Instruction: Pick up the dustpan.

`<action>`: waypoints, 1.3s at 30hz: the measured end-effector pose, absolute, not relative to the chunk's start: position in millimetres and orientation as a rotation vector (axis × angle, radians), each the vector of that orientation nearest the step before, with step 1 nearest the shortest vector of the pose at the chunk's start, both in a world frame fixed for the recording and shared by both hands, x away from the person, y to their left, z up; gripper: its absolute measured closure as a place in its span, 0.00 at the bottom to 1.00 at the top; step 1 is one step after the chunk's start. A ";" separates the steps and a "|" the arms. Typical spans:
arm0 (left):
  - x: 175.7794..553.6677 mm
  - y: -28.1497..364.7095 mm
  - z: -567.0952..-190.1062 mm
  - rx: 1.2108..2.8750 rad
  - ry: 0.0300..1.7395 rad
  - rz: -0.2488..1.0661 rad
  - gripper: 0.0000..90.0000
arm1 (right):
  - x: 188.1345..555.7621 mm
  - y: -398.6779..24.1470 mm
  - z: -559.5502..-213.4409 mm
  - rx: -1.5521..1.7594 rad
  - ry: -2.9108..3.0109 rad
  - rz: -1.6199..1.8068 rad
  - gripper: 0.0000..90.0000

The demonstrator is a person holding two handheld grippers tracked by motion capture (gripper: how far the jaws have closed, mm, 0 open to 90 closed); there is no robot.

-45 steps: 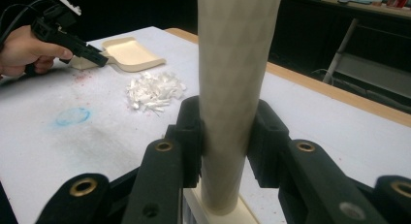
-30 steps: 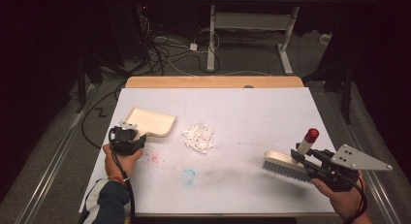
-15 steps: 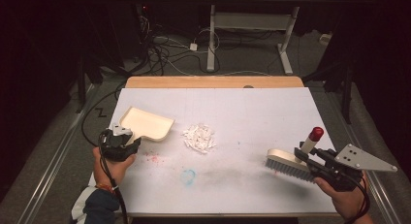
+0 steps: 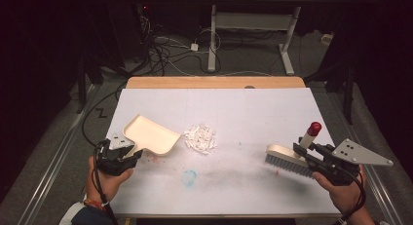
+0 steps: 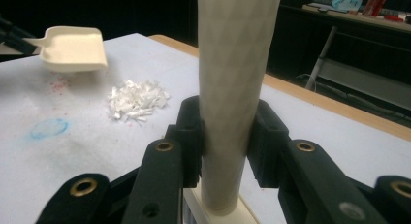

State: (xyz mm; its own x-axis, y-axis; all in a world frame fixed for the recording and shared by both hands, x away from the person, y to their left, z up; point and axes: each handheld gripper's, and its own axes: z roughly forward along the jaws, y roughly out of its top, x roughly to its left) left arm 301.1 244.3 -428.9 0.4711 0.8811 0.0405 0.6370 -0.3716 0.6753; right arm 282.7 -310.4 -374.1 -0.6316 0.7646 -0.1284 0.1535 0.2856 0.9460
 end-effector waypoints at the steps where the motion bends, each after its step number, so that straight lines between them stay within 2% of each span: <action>1: 298.5 244.4 -429.3 2.142 1.244 0.525 0.71 | 285.4 -308.8 -373.6 0.823 1.979 1.357 0.79; 17: 265.1 241.7 -441.9 2.216 1.192 0.420 0.71 | 324.8 -278.7 -375.3 0.810 2.007 1.349 0.79; 39: 264.2 227.8 -451.0 2.287 1.133 0.342 0.71 | 377.6 -230.7 -375.5 0.805 1.990 1.349 0.79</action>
